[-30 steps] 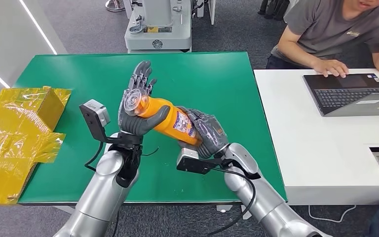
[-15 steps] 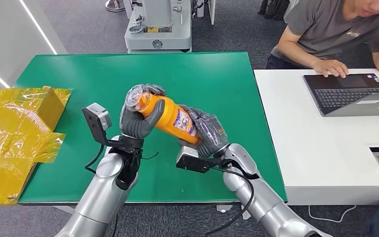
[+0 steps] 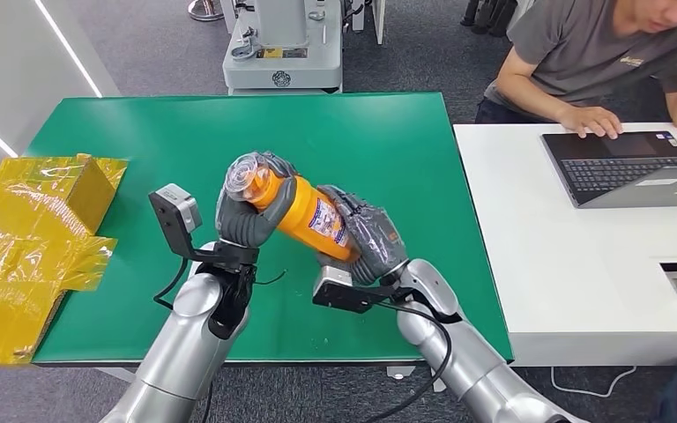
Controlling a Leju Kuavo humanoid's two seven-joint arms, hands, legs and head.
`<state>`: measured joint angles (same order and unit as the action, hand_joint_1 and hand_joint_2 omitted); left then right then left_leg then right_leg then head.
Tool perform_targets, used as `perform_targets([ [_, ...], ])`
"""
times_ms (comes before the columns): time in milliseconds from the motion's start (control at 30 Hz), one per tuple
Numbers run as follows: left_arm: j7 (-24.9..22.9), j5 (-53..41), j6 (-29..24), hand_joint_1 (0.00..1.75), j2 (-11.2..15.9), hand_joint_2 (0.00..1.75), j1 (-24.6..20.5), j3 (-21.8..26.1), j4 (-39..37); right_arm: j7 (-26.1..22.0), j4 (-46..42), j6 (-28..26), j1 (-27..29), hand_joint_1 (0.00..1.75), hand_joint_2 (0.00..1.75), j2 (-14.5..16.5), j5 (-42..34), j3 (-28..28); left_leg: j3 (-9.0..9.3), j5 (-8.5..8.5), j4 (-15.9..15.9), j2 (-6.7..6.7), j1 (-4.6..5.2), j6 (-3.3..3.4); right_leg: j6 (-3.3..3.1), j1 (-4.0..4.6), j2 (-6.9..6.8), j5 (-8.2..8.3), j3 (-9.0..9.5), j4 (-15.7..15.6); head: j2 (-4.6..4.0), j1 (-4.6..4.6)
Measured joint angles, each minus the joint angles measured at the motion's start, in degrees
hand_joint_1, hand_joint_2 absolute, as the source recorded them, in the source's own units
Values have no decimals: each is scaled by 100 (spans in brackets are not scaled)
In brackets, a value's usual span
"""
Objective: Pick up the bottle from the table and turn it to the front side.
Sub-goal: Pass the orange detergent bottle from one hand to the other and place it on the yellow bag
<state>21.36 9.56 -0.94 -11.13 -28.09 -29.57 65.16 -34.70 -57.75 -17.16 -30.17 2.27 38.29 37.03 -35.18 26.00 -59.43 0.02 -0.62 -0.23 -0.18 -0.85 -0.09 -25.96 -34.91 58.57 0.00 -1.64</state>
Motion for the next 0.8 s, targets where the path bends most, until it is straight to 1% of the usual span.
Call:
perform_targets([
  [300, -36, -16, -196, 175, 0, 175, 1, 18, -16, 25, -118, -272, 115, 0, 175, 0, -218, -79, 0, 0, 0, 0, 0, 0, 0, 0, 0, 0, 0, 0, 0, 0],
  [400, -33, -17, -242, 175, 1, 175, 2, 29, -17, 3, -254, -398, 205, 0, 175, 0, -395, -124, 0, 0, 0, -1, 0, 0, 0, 0, -1, 0, 0, 0, 0, 1],
  [500, -28, -30, -328, 175, 26, 175, 36, 56, -17, -12, -601, -597, 389, 0, 175, -4, -687, -205, 0, 0, 0, 0, 0, 0, 0, 0, 0, 0, -1, 0, 0, 0],
  [633, -14, -61, -410, 175, 67, 175, 86, 120, -17, 22, -1182, -692, 722, 0, 175, -17, -902, -268, -1, 1, 1, 0, 0, -1, 0, 0, 1, -1, -3, -1, 0, 0],
  [800, 256, -158, -325, 175, 155, 175, 107, 176, 36, -348, -1924, -881, 1195, 0, 175, -21, -1508, -329, -2, 2, 2, 0, 0, -2, 0, 0, -1, -2, -3, 0, 0, 0],
])
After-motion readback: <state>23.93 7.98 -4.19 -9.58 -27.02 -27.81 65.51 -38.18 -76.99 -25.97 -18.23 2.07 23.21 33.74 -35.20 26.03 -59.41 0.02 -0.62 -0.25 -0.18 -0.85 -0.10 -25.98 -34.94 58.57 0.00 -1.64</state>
